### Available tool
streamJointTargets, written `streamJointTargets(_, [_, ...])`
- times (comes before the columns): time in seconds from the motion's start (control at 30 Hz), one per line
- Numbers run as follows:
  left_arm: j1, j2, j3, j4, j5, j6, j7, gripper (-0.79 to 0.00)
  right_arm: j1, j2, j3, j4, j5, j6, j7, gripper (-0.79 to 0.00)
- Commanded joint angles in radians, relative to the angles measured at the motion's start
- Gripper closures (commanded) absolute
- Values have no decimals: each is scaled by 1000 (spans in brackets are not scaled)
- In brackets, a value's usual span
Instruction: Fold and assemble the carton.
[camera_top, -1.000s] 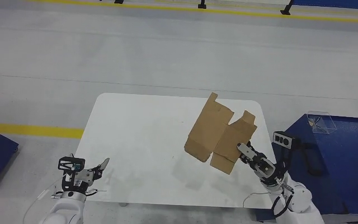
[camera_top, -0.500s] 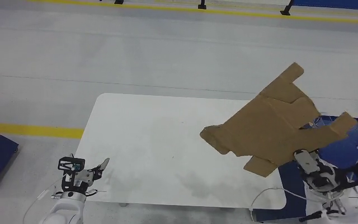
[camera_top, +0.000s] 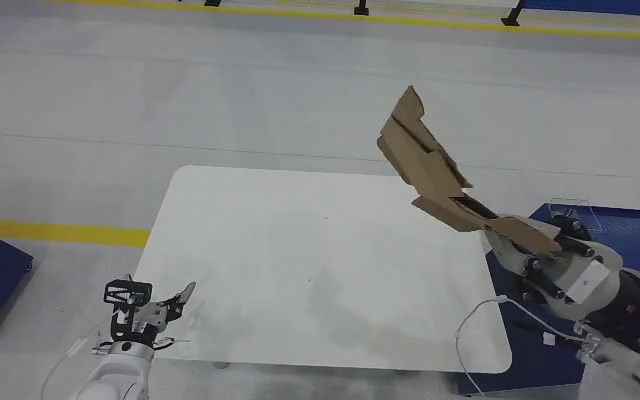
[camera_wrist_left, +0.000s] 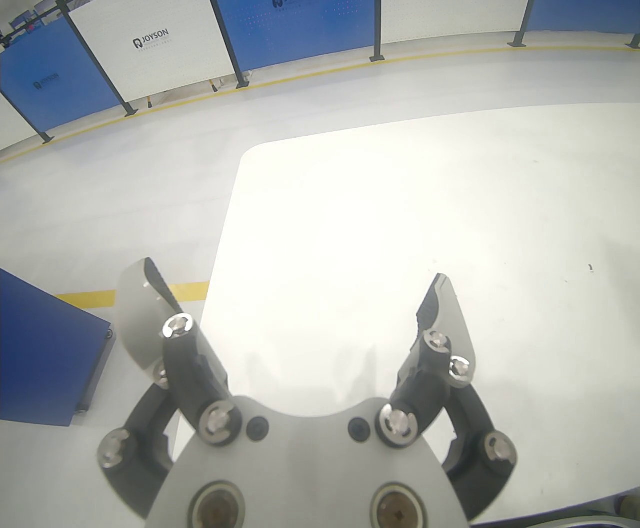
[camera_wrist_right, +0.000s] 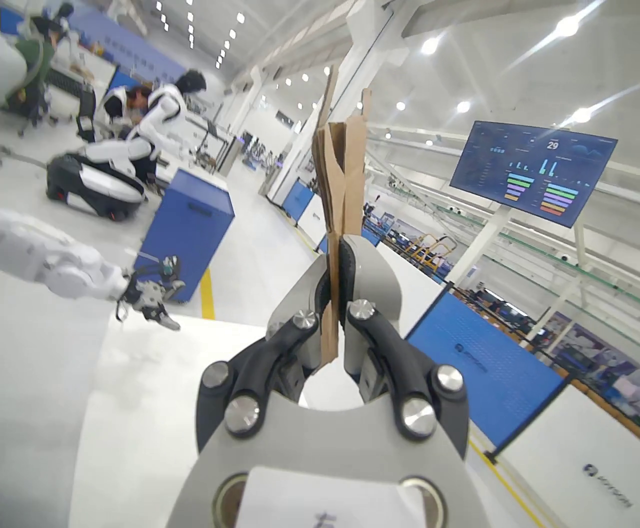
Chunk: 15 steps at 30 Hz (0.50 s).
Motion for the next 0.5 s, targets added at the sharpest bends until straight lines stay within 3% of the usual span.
streamJointTargets(0.0, [0,0,0,0,0,0,0,-785,-35,34,-41,0,-349,0,-221,0])
streamJointTargets(0.1, [0,0,0,0,0,0,0,-785,-97,71,-53,0,-706,0,-502,0])
streamJointTargets(0.17, [0,0,0,0,0,0,0,-785,-137,91,-81,0,-943,57,-681,0])
streamJointTargets(0.3, [0,0,0,0,0,0,0,-785,-299,117,-124,1,-1280,309,-922,0])
streamJointTargets(0.47, [0,0,0,0,0,0,0,-785,-435,132,-141,11,-1581,681,-1029,0])
